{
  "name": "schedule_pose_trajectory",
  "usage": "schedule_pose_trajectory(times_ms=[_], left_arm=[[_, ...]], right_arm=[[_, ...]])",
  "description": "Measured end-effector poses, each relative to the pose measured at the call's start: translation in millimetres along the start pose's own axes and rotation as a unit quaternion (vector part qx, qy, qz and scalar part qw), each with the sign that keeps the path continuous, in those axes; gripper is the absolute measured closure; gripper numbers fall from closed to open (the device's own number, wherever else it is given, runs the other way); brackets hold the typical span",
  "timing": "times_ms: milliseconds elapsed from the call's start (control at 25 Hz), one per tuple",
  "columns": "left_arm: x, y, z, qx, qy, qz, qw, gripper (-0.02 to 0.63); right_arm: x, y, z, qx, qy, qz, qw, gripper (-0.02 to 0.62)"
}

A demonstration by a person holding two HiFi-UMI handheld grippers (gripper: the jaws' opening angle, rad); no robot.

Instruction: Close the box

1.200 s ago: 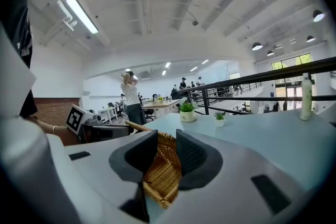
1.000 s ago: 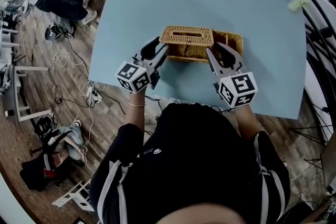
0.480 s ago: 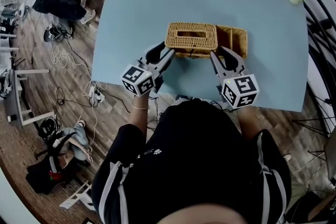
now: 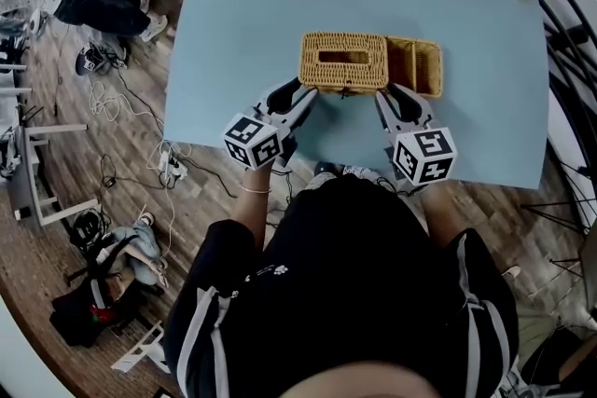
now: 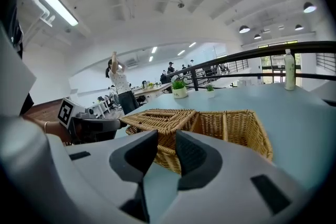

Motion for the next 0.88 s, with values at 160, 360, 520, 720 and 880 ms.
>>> schedule_pose_trajectory(times_ms=[160,360,520,720,880], left_arm=[[-3,-6,1,-0.005,0.004,0.004,1.0000,0.451],[-4,-11,3,-0.011,0.007,0.007,0.9999,0.451],[-3,-15,3,-0.016,0.004,0.010,0.9998,0.451],[0,-17,4,-0.025,0.004,0.008,0.9996,0.451],[2,-13,8,-0.018,0.003,0.003,0.9998,0.451]], right_arm=[[1,-6,-3,-0.009,-0.005,-0.004,1.000,0.491],[2,-11,-4,-0.018,-0.014,-0.008,1.000,0.491],[2,-13,-6,-0.019,-0.019,-0.014,1.000,0.492],[4,-16,-3,-0.020,-0.025,-0.025,0.999,0.492],[2,-15,3,-0.014,-0.031,-0.031,0.999,0.496]])
Point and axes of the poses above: the fingertips, and each gripper's own axes: z backward along the fingers, x to its right, y out of its top, the point moved 5 cm from there along z, backward along the fingers, and after that the axes turned 2 degrees about -x, right-handed, at the moved point
